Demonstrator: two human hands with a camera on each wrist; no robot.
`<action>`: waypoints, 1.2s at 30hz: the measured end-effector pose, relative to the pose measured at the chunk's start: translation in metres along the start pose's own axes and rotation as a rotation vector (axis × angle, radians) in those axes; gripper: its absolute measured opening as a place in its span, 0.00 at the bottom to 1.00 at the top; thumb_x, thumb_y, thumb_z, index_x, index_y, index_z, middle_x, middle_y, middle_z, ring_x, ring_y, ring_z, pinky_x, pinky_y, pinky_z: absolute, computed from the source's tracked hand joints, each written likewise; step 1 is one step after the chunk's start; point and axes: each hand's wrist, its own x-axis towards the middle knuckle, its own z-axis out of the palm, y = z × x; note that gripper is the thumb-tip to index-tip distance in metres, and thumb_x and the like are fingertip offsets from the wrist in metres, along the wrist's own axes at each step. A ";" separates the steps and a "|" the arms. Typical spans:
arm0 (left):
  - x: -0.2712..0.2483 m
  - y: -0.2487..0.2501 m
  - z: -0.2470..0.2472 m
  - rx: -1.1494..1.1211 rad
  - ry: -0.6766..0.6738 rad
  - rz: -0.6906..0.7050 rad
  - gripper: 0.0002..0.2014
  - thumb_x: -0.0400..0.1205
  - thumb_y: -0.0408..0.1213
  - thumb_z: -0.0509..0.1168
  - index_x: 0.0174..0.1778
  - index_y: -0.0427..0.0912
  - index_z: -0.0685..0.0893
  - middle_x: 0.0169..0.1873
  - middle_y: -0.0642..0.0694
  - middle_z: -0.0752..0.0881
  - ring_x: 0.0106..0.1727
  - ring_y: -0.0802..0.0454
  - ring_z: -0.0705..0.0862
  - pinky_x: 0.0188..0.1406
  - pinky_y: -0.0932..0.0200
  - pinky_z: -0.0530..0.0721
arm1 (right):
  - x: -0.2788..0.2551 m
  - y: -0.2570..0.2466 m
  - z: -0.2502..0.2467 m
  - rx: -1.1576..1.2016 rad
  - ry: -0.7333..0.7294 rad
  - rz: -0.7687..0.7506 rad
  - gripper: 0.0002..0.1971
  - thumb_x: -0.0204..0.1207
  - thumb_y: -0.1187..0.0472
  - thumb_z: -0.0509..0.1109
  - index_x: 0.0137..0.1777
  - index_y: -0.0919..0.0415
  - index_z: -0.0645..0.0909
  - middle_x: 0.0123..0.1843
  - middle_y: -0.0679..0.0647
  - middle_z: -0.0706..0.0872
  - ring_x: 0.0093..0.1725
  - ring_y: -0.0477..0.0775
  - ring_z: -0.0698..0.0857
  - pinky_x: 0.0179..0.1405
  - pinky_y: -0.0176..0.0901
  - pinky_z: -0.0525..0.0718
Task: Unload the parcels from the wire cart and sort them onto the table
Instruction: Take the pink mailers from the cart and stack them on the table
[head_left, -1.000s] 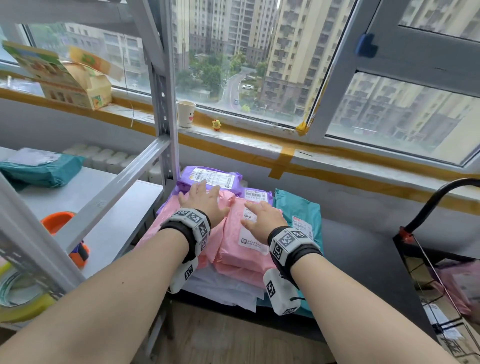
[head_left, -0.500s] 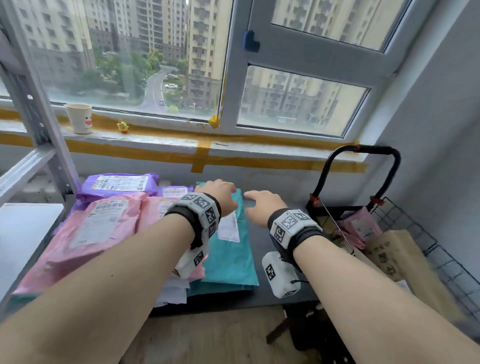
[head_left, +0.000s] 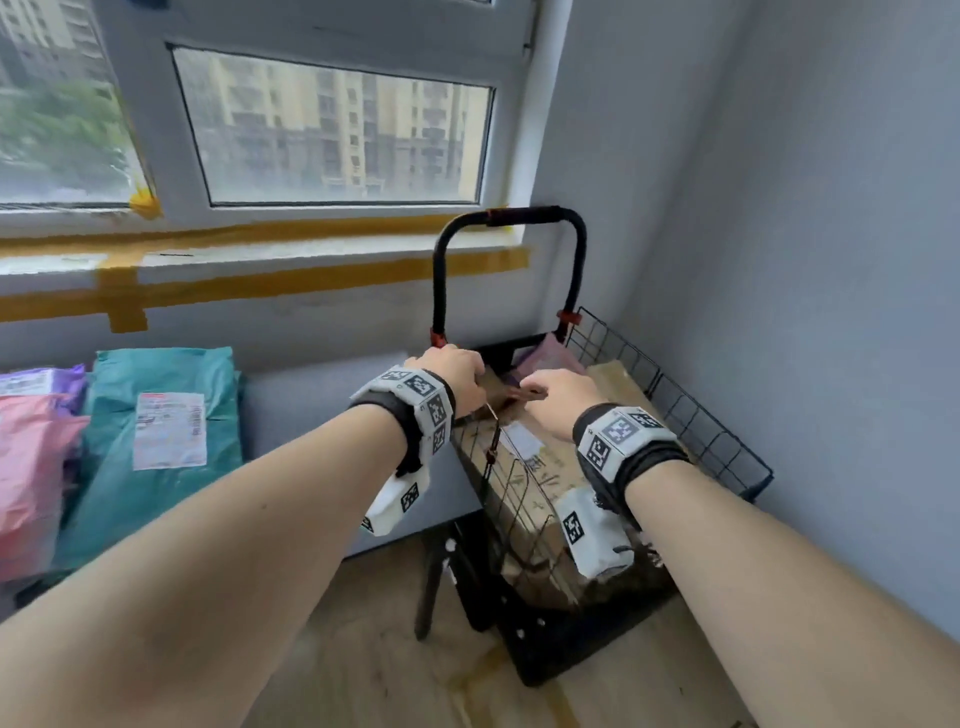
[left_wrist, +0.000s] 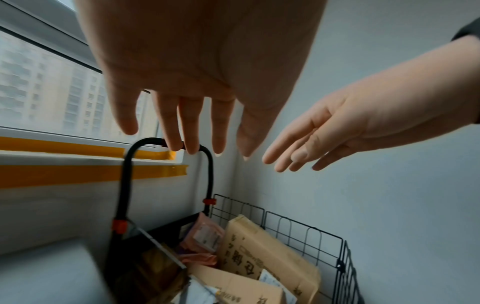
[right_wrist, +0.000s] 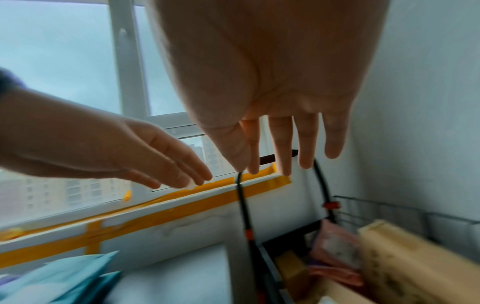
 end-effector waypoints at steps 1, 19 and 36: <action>0.010 0.021 0.007 -0.002 -0.001 0.020 0.19 0.79 0.47 0.62 0.68 0.54 0.77 0.67 0.46 0.77 0.68 0.42 0.76 0.67 0.46 0.77 | 0.001 0.025 -0.008 0.001 0.005 0.022 0.19 0.79 0.61 0.62 0.69 0.49 0.79 0.71 0.51 0.80 0.68 0.57 0.79 0.67 0.42 0.75; 0.201 0.158 0.083 -0.019 -0.121 -0.003 0.14 0.81 0.46 0.62 0.62 0.59 0.81 0.61 0.46 0.78 0.61 0.44 0.79 0.51 0.53 0.79 | 0.136 0.237 -0.011 0.066 -0.126 0.129 0.17 0.79 0.59 0.60 0.61 0.43 0.83 0.66 0.49 0.83 0.63 0.56 0.81 0.65 0.44 0.79; 0.410 0.129 0.114 -0.135 -0.008 -0.222 0.26 0.80 0.41 0.62 0.75 0.52 0.68 0.69 0.43 0.73 0.70 0.42 0.72 0.65 0.46 0.72 | 0.346 0.288 -0.012 0.020 -0.257 0.102 0.15 0.77 0.61 0.61 0.58 0.52 0.85 0.65 0.56 0.82 0.58 0.56 0.83 0.55 0.33 0.79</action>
